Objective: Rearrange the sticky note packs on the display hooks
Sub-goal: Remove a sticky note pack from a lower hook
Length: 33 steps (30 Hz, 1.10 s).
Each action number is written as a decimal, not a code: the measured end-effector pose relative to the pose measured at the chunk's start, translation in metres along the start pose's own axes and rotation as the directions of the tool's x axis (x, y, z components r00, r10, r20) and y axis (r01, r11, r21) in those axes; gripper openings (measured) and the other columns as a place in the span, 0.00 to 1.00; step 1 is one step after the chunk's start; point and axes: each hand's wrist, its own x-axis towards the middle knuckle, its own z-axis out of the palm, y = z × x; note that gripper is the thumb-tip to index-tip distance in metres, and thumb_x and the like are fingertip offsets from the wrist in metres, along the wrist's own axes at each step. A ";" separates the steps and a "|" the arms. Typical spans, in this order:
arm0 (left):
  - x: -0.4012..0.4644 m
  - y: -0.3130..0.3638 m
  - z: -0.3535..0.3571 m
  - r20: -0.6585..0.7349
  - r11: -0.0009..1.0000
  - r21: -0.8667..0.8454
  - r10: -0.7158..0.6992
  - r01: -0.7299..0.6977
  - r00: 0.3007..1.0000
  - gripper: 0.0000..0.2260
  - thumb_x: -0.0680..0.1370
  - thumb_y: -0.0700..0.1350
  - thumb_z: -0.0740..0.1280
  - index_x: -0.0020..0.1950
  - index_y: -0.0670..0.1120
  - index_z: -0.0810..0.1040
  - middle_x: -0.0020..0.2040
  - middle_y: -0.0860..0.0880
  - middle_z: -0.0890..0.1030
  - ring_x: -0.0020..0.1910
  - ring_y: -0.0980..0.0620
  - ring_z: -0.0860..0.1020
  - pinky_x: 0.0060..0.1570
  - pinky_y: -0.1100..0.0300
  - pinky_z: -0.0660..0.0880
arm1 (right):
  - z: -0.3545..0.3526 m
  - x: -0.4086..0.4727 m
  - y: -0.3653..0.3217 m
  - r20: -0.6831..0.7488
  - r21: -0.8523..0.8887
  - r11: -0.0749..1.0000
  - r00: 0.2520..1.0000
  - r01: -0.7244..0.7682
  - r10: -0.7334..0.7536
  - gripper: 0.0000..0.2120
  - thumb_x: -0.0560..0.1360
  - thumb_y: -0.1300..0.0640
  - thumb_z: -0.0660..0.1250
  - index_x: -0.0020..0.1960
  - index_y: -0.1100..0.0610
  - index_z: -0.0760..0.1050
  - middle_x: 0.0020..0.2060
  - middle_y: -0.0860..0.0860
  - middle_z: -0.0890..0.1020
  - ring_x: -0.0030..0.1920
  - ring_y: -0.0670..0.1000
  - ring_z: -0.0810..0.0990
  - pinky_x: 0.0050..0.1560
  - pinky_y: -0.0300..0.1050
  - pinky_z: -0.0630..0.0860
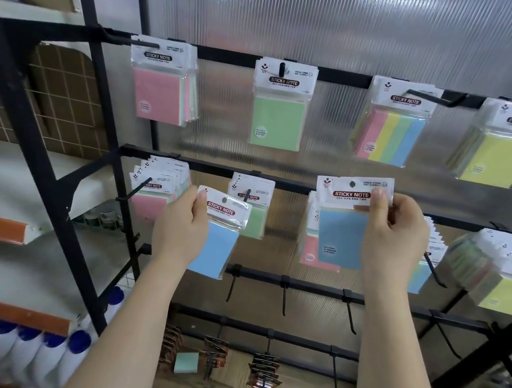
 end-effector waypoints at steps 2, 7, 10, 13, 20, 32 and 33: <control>0.006 0.002 -0.002 -0.017 1.000 -0.006 -0.016 0.016 1.000 0.18 0.82 0.48 0.54 0.32 0.52 0.58 0.27 0.53 0.65 0.26 0.55 0.63 0.27 0.59 0.57 | -0.001 0.001 -0.001 0.000 0.049 0.999 1.000 -0.017 0.017 0.12 0.78 0.52 0.64 0.37 0.54 0.72 0.27 0.41 0.73 0.29 0.35 0.71 0.31 0.28 0.65; 0.025 0.010 -0.002 -0.017 0.998 -0.020 -0.064 0.064 0.998 0.18 0.82 0.48 0.54 0.32 0.48 0.57 0.28 0.50 0.63 0.28 0.52 0.60 0.27 0.57 0.56 | -0.005 0.005 -0.001 0.034 0.122 0.989 0.996 -0.085 0.081 0.13 0.78 0.48 0.64 0.35 0.48 0.74 0.25 0.40 0.74 0.28 0.39 0.69 0.28 0.31 0.62; 0.036 0.018 -0.001 0.011 0.998 -0.036 -0.049 0.049 0.999 0.18 0.82 0.48 0.54 0.33 0.47 0.57 0.28 0.50 0.63 0.28 0.52 0.59 0.28 0.57 0.56 | -0.007 0.008 -0.001 0.012 0.157 0.981 0.994 -0.110 0.110 0.14 0.78 0.50 0.63 0.35 0.49 0.73 0.23 0.36 0.74 0.26 0.37 0.69 0.27 0.29 0.62; 0.046 0.024 0.003 0.063 1.000 -0.020 -0.007 0.008 0.998 0.18 0.82 0.48 0.54 0.33 0.48 0.57 0.28 0.49 0.64 0.28 0.50 0.60 0.28 0.57 0.57 | -0.009 0.010 -0.002 -0.030 0.184 0.978 0.994 -0.101 0.108 0.14 0.79 0.52 0.63 0.34 0.51 0.73 0.23 0.35 0.75 0.25 0.35 0.70 0.26 0.27 0.62; 0.059 0.049 0.029 0.218 0.978 0.060 0.183 -0.200 0.959 0.17 0.82 0.50 0.53 0.34 0.48 0.59 0.29 0.50 0.69 0.29 0.50 0.67 0.27 0.56 0.60 | -0.025 0.017 0.004 -0.203 0.235 0.965 0.965 -0.114 0.164 0.13 0.78 0.50 0.64 0.35 0.50 0.75 0.31 0.45 0.79 0.28 0.35 0.71 0.30 0.27 0.65; 0.049 0.101 0.092 0.312 0.931 -0.186 0.360 -0.315 0.879 0.17 0.81 0.49 0.55 0.33 0.48 0.60 0.28 0.49 0.71 0.28 0.50 0.66 0.28 0.55 0.61 | -0.090 0.026 0.025 -0.451 0.176 0.979 0.875 -0.106 0.176 0.13 0.78 0.51 0.64 0.35 0.51 0.73 0.31 0.46 0.75 0.29 0.39 0.68 0.31 0.32 0.65; 0.047 0.106 0.096 0.306 0.927 -0.189 0.369 -0.324 0.878 0.17 0.81 0.49 0.55 0.33 0.48 0.59 0.28 0.49 0.69 0.27 0.51 0.65 0.27 0.56 0.60 | -0.096 0.028 0.027 -0.453 0.179 0.978 0.874 -0.103 0.175 0.14 0.78 0.52 0.64 0.34 0.51 0.73 0.31 0.46 0.75 0.29 0.38 0.68 0.30 0.30 0.64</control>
